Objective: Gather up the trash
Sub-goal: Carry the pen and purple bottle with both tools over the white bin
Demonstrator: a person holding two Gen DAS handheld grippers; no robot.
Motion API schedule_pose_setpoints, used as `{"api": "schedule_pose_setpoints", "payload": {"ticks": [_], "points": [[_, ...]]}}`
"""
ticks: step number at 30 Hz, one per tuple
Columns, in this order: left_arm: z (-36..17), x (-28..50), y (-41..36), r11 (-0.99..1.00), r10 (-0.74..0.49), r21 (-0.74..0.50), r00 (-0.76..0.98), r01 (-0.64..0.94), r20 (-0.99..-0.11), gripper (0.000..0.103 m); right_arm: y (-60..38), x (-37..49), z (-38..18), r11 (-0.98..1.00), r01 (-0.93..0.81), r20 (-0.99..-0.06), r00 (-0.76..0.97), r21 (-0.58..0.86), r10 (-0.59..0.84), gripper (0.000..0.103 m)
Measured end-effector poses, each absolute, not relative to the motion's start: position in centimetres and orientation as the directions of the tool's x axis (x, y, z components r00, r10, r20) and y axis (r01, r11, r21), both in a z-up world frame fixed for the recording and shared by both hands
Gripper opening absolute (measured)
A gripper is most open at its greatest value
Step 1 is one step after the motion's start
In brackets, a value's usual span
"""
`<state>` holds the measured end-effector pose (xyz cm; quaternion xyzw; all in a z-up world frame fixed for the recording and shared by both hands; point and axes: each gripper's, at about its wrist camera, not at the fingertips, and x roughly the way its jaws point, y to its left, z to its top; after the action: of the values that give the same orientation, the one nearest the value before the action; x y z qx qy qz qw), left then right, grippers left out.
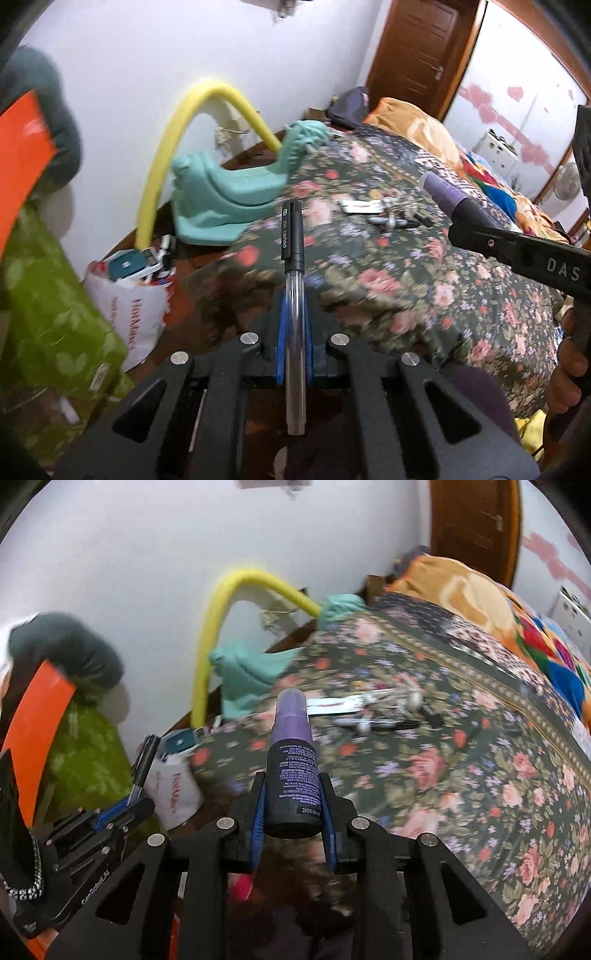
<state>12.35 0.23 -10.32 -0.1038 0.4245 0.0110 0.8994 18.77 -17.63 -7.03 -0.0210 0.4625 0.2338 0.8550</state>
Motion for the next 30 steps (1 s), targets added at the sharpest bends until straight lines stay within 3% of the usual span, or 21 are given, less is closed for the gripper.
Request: {"api": "schedule_pose_setpoints", "payload": {"ticks": [14, 30], "points": [[-15.5, 2.2, 8.9, 0.924, 0.050, -0.166, 0.539, -0.344, -0.841, 0.007, -5.3, 11.4, -11.7, 0.743, -0.641, -0.863, 0.250, 0.193, 0.440, 0.023], [-28.8, -0.7, 13.8, 0.836, -0.002, -0.148, 0.267, -0.528, -0.964, 0.007, 4.8, 8.6, -24.3, 0.637, -0.733, -0.953, -0.052, 0.239, 0.298, 0.024]]}}
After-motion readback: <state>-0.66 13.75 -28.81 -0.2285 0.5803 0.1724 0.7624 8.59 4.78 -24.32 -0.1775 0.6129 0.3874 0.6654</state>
